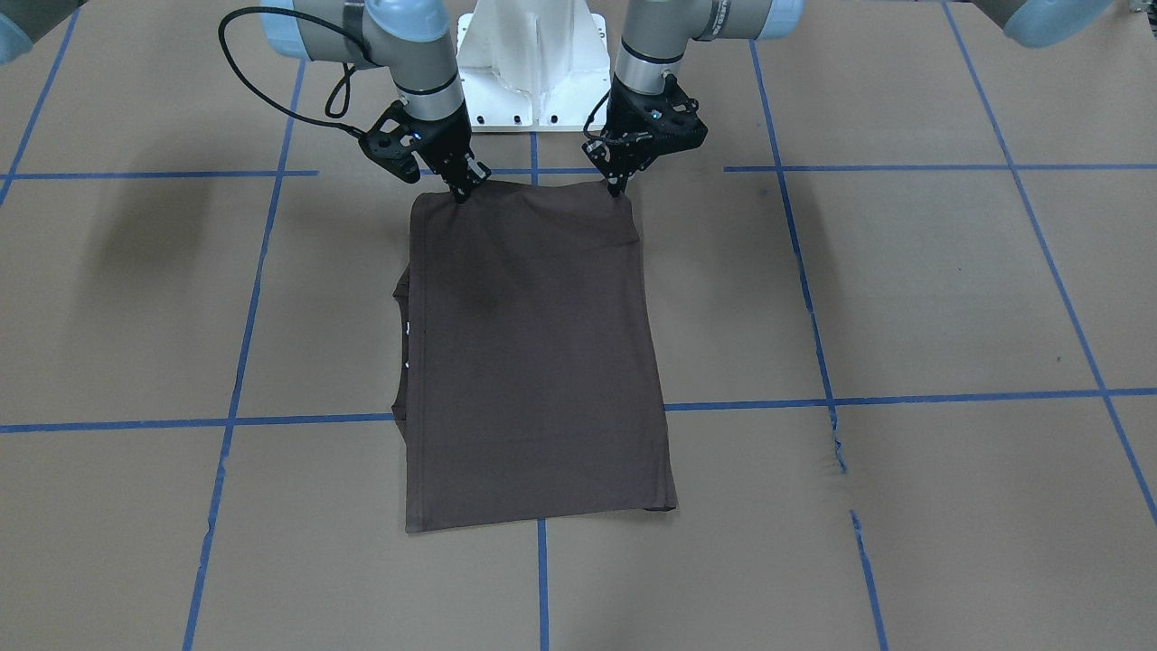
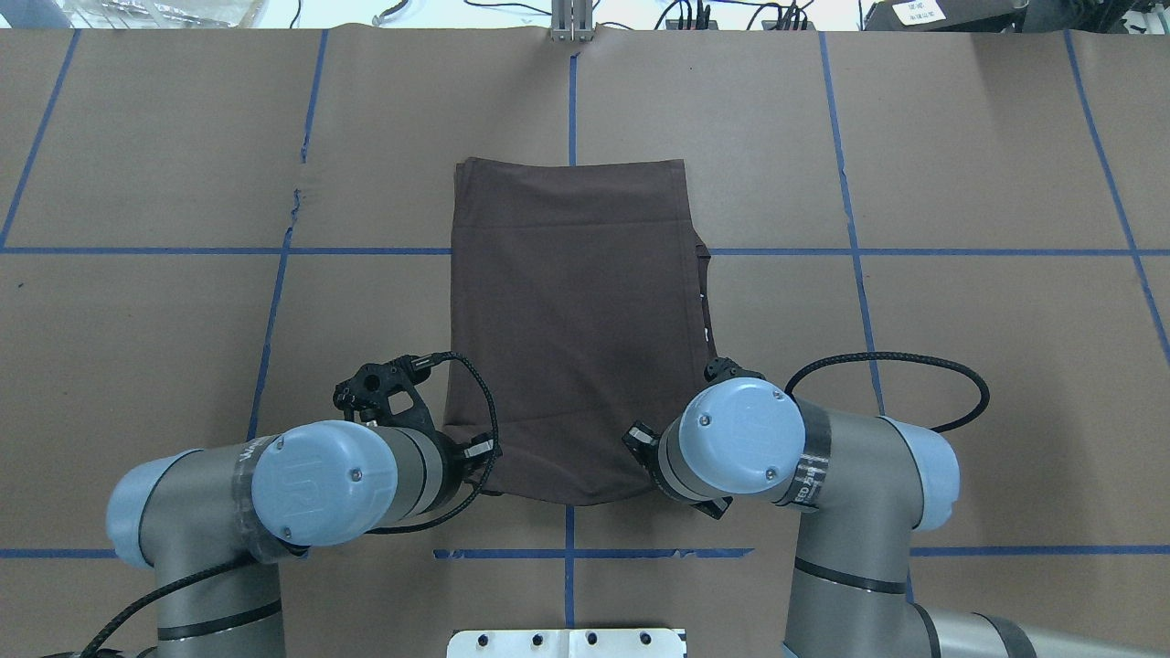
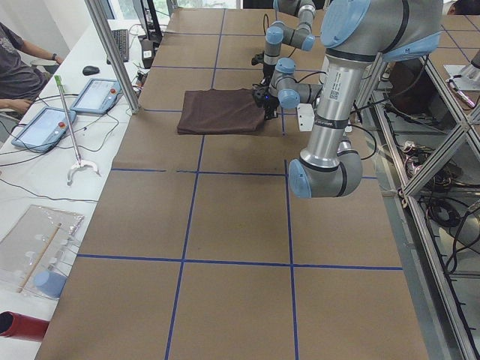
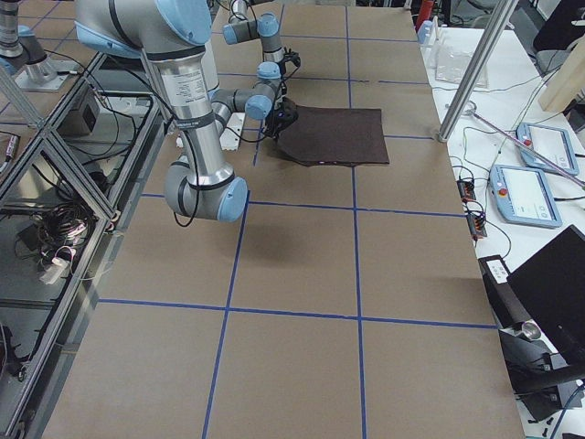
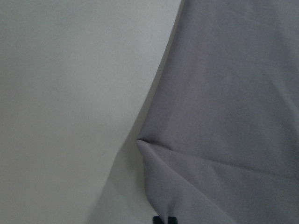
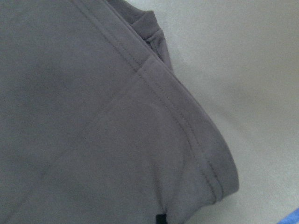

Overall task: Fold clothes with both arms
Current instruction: 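Lift the near edge with both grippers and fold it away from the robot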

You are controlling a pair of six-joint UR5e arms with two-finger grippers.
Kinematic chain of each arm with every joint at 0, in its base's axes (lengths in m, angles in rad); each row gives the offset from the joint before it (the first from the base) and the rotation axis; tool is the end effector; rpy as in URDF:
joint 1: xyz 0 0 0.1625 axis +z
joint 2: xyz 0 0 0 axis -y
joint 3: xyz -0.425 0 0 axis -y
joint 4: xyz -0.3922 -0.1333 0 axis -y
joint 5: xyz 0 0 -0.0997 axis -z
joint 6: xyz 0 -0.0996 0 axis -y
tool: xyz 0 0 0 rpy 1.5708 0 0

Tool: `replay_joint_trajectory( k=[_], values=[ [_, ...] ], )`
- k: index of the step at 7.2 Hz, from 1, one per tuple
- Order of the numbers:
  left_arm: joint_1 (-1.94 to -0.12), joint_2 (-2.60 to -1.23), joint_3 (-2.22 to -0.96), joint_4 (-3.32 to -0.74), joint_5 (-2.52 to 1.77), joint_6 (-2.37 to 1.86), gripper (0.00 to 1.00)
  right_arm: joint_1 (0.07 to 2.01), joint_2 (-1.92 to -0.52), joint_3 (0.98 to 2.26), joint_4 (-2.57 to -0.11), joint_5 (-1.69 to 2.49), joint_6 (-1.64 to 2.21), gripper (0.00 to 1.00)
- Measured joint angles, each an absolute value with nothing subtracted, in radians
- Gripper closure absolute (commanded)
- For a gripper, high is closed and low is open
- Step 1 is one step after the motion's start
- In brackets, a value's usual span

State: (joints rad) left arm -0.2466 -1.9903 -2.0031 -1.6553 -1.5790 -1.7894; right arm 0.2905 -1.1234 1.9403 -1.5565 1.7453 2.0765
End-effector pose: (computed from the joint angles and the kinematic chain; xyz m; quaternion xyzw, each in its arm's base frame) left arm 0.5211 -0.2678 0.2343 0.0027 0.4512 -0.2039 0.8688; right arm -0.5339 -0.2807 0.2522 -0.1225 -0.3913 0.3209 0.8538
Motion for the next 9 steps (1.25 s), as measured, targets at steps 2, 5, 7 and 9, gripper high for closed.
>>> replay_joint_trajectory(
  k=[2, 5, 7, 9],
  values=[
    [-0.171, -1.94, -2.082, -1.632, -1.578, -1.8, 1.0, 0.259, -1.139, 1.997, -1.557, 1.745, 2.077, 1.0],
    [-0.095, -1.888, -2.193, -1.619, -1.579, -1.805, 1.0, 0.225, -1.145, 2.034, -1.557, 1.755, 2.076, 1.0],
    [-0.133, -1.9, -2.211, -1.616, -1.606, -1.8, 1.0, 0.265, -1.138, 2.035, -1.554, 1.768, 2.05, 1.0],
    [-0.29, -1.95, -2.161, -1.614, -1.655, -1.744, 1.0, 0.387, -1.118, 1.992, -1.552, 1.832, 1.949, 1.0]
  ],
)
